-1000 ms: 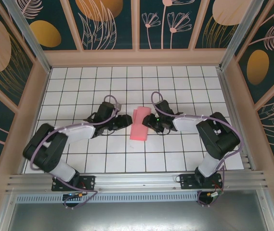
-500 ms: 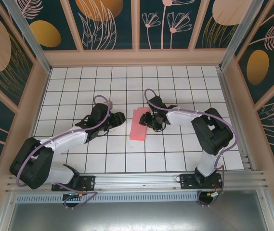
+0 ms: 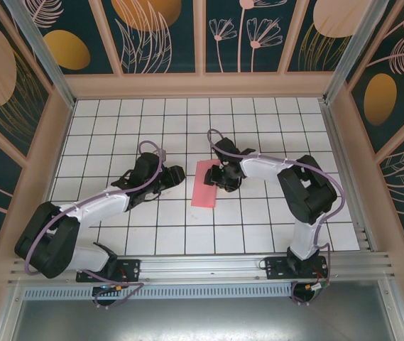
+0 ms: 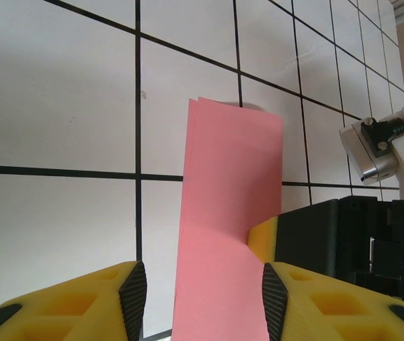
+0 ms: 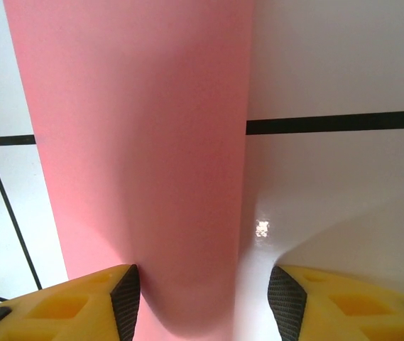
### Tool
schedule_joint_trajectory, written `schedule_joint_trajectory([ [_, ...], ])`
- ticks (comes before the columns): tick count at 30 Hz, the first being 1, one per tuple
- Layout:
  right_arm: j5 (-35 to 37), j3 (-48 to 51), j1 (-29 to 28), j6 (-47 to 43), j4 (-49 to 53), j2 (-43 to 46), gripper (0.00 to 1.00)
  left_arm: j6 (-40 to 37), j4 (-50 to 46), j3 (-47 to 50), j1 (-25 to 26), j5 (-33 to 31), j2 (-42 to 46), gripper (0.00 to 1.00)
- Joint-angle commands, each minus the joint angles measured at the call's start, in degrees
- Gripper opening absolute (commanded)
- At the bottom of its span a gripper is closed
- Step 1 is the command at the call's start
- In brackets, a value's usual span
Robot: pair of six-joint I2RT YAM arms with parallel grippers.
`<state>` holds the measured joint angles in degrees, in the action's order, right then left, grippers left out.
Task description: Fold a paper plane with a square sheet of paper (pick it up from the middle)
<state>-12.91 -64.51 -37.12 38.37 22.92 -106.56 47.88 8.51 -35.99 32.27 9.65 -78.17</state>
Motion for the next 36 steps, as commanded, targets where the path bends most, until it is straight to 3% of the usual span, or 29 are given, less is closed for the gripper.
schedule_joint_trajectory([
  [1,2.39,-0.38,-0.39,-1.94,-1.62,-5.03,0.58,0.04,-0.34,-0.23,0.16,0.37,-0.79,0.49],
  [11,4.08,-4.20,-0.49,-3.65,3.53,-8.73,0.60,-0.07,-0.74,-0.53,0.16,0.90,-1.29,0.50],
  [36,4.29,-4.83,0.48,-4.07,3.94,-10.59,0.58,-0.92,-0.61,-0.80,0.12,2.08,-2.43,0.50],
])
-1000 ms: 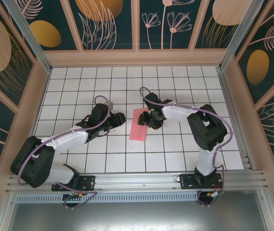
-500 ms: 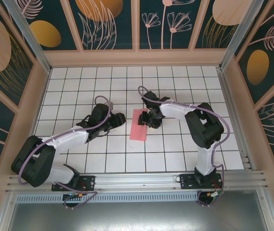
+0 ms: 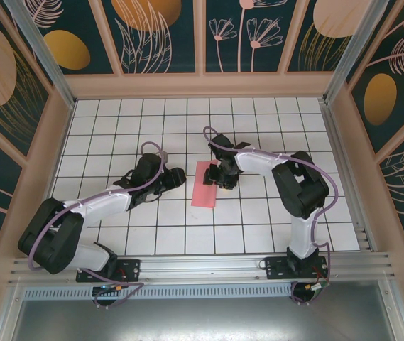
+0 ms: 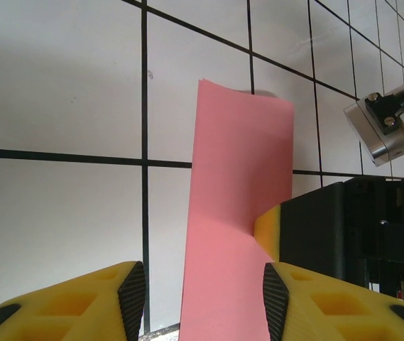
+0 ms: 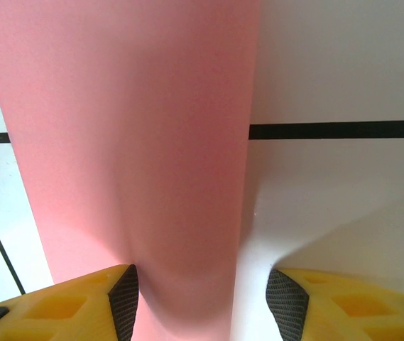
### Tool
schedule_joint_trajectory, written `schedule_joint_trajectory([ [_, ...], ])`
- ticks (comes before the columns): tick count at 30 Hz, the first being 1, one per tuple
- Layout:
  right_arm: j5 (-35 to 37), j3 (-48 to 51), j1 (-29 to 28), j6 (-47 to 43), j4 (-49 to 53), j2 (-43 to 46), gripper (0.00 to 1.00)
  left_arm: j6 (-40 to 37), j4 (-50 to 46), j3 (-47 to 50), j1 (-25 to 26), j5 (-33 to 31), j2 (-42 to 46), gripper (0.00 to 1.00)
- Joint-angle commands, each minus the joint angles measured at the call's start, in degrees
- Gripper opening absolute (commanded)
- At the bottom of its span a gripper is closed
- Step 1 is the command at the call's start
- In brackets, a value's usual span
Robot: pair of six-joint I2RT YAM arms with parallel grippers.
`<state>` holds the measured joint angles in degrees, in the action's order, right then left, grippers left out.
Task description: Fold a paper plane with a square sheet of paper (pick it up from the middle)
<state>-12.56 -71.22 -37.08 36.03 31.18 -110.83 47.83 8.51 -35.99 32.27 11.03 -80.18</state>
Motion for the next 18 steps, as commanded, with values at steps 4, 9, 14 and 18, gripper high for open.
schedule_joint_trajectory([
  [4,4.16,1.54,0.61,-2.19,-3.94,-6.44,0.58,-1.01,-0.63,-0.84,0.18,0.79,-0.63,0.50],
  [9,4.47,1.35,0.79,-2.17,-3.67,-7.16,0.58,-1.11,-0.60,-1.12,0.16,1.15,-1.11,0.50],
  [14,5.29,1.00,0.78,-2.72,-2.73,-7.88,0.59,-1.29,-0.69,-1.37,0.15,1.28,-1.46,0.49],
  [18,5.43,1.22,0.80,-3.06,-2.94,-8.20,0.59,-1.34,-0.52,-1.42,0.16,1.62,-1.53,0.49],
])
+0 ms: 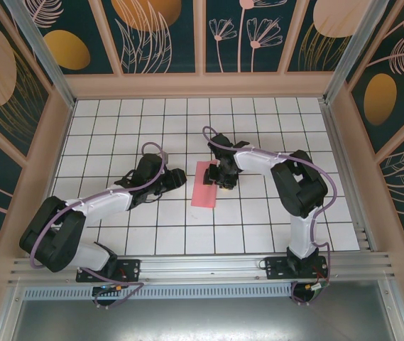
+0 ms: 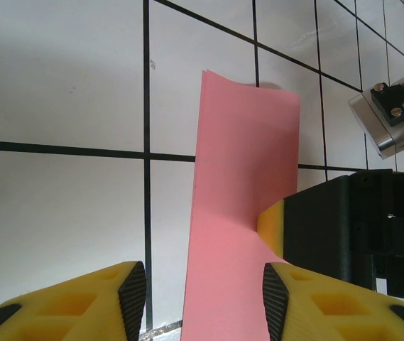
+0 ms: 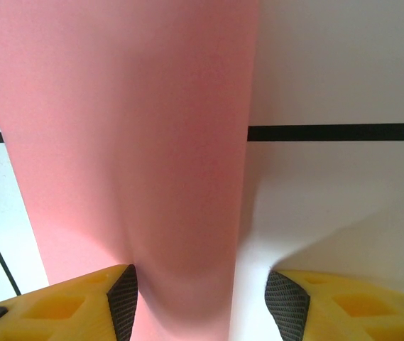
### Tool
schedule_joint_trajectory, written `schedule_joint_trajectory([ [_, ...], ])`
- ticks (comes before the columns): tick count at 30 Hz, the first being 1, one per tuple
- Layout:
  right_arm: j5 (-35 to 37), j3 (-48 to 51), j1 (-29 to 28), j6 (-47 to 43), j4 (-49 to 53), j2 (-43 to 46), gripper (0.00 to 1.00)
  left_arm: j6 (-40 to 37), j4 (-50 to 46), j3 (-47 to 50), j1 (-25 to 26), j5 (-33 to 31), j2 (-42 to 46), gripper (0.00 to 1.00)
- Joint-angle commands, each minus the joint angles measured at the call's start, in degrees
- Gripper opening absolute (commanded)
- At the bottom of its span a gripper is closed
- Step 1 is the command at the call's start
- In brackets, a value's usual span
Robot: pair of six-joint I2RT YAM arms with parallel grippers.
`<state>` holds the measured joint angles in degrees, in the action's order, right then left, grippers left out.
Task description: Fold a paper plane with a square sheet of paper (pick it up from the middle)
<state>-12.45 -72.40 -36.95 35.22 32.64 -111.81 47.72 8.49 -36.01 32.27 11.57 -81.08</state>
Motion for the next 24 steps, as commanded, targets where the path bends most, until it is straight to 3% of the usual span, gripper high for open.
schedule_joint_trajectory([
  [1,5.33,2.40,0.65,-2.31,-4.35,-7.32,0.59,-1.32,-0.41,-1.43,0.15,1.32,-0.79,0.49],
  [24,6.35,1.21,0.87,-3.58,-3.21,-9.83,0.60,-1.78,0.12,-2.84,0.17,4.77,-3.78,0.49],
])
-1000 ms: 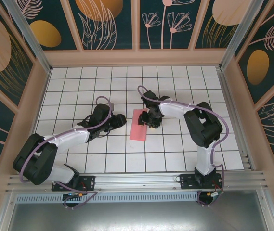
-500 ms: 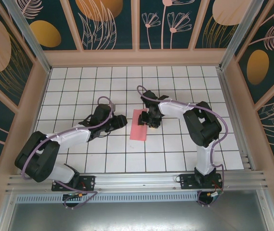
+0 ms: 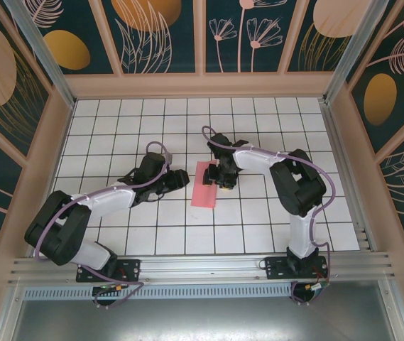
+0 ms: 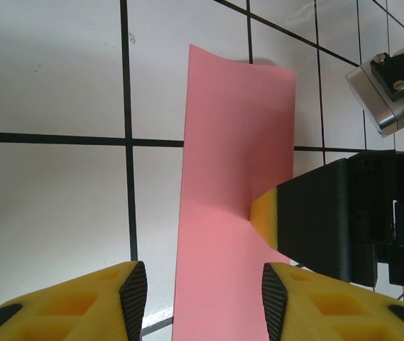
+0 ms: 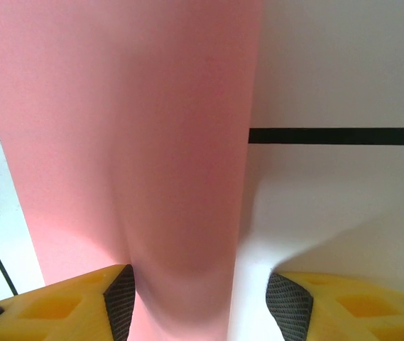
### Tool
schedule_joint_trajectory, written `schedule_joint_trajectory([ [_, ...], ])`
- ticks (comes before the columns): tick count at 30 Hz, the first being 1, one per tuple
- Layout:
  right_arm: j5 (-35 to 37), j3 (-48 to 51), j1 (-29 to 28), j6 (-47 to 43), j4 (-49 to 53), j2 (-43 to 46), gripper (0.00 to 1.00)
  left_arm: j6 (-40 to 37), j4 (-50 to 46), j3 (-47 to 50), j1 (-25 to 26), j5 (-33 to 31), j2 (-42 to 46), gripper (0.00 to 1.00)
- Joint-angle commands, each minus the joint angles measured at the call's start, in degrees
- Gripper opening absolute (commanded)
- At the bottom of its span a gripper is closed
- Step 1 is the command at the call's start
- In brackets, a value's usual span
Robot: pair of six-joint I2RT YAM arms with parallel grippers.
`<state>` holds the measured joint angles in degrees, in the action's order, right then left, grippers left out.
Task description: Fold a paper plane with a square sheet of paper (pick it up from the middle)
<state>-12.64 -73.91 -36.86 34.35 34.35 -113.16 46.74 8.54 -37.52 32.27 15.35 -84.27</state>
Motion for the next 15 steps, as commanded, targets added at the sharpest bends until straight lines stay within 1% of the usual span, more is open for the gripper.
schedule_joint_trajectory([
  [1,6.75,2.61,0.78,-2.82,-4.64,-8.65,0.60,-0.83,0.08,-1.42,0.16,0.99,-0.66,0.49],
  [5,6.76,2.72,0.81,-2.80,-4.72,-8.99,0.60,-0.86,0.25,-1.58,0.15,1.39,-0.86,0.49],
  [8,6.80,2.91,0.74,-2.80,-4.89,-9.17,0.60,-0.77,1.22,-1.74,0.21,2.66,-1.55,0.45],
  [11,6.96,3.16,0.74,-2.72,-4.91,-9.35,0.60,-0.44,2.22,-2.67,0.18,4.12,-3.41,0.35],
  [15,6.84,3.25,0.74,-2.71,-5.26,-9.68,0.60,-0.04,2.87,-5.25,0.18,6.25,-7.18,0.13],
])
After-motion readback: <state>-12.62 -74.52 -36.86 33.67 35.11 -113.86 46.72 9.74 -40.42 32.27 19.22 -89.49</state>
